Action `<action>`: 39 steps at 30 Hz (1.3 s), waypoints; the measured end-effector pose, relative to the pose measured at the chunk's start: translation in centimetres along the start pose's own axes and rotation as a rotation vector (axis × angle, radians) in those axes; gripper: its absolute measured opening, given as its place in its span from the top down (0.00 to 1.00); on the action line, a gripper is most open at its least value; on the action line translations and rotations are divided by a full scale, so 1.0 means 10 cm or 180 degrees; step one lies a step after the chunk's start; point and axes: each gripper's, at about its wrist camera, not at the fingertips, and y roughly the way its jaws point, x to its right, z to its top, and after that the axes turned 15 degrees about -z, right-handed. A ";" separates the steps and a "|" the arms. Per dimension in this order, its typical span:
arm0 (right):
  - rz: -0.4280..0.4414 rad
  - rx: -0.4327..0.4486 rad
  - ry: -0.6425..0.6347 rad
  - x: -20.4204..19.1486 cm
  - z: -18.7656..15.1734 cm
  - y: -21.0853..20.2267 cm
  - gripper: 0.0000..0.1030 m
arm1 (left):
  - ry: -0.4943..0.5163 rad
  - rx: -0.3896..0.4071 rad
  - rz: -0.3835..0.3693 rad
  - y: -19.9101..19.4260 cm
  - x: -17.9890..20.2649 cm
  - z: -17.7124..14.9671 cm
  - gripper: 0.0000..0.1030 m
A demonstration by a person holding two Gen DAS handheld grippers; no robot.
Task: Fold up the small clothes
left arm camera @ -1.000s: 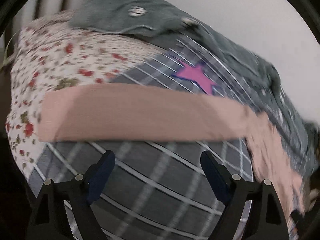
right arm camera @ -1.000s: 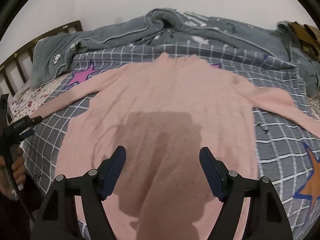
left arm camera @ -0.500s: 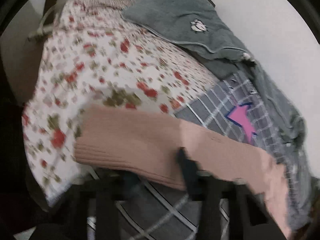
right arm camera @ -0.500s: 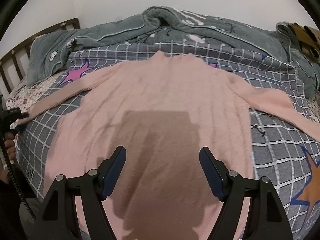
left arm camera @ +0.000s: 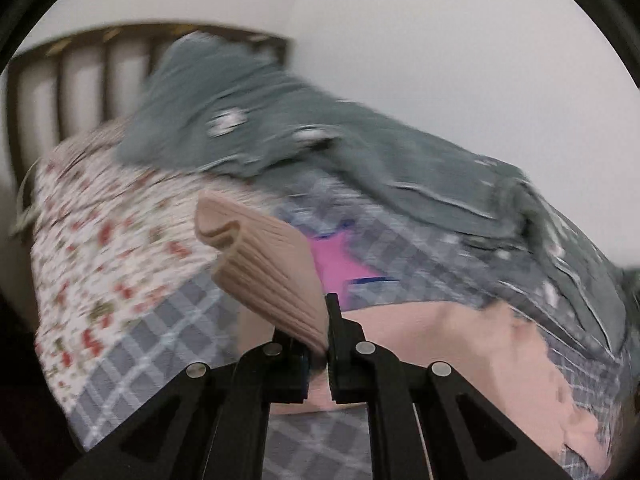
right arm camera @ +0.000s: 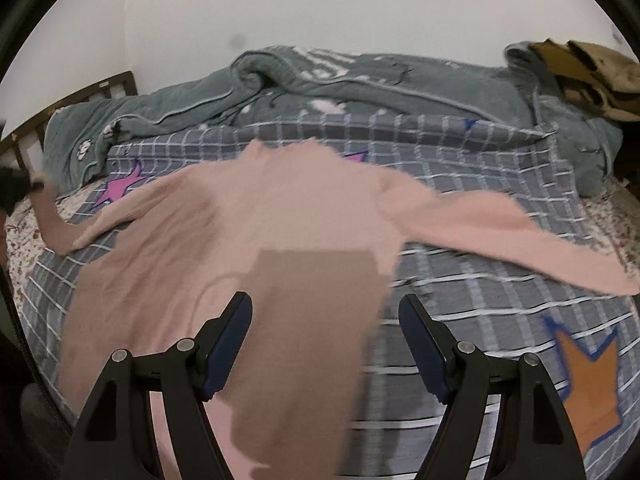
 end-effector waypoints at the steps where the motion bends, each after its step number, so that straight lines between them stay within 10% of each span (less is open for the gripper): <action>1: -0.0020 0.0020 0.0011 0.08 -0.01 0.00 0.27 | 0.0079 -0.0014 -0.0054 0.04 0.22 0.00 0.93; 9: -0.0166 -0.0007 0.0149 0.80 -0.14 0.10 0.27 | 0.0825 -0.0337 -0.0519 0.62 1.89 -0.34 0.93; 19: -0.0273 -0.0198 0.0408 1.40 -0.35 0.32 0.27 | 0.1525 -0.1202 -0.0878 1.39 3.17 -1.68 0.93; 24: -0.0235 -0.0275 0.0470 1.50 -0.42 0.38 0.27 | 0.1644 -0.1525 -0.0972 1.48 3.31 -2.01 0.84; 31: -0.0097 -0.0271 0.0359 1.31 -0.36 0.34 0.27 | 0.1474 -0.1339 -0.0898 1.26 2.98 -1.76 0.24; 39: 0.0027 -0.0288 0.0360 1.04 -0.29 0.30 0.27 | 0.1300 -0.0939 -0.0503 1.01 1.96 -1.16 0.24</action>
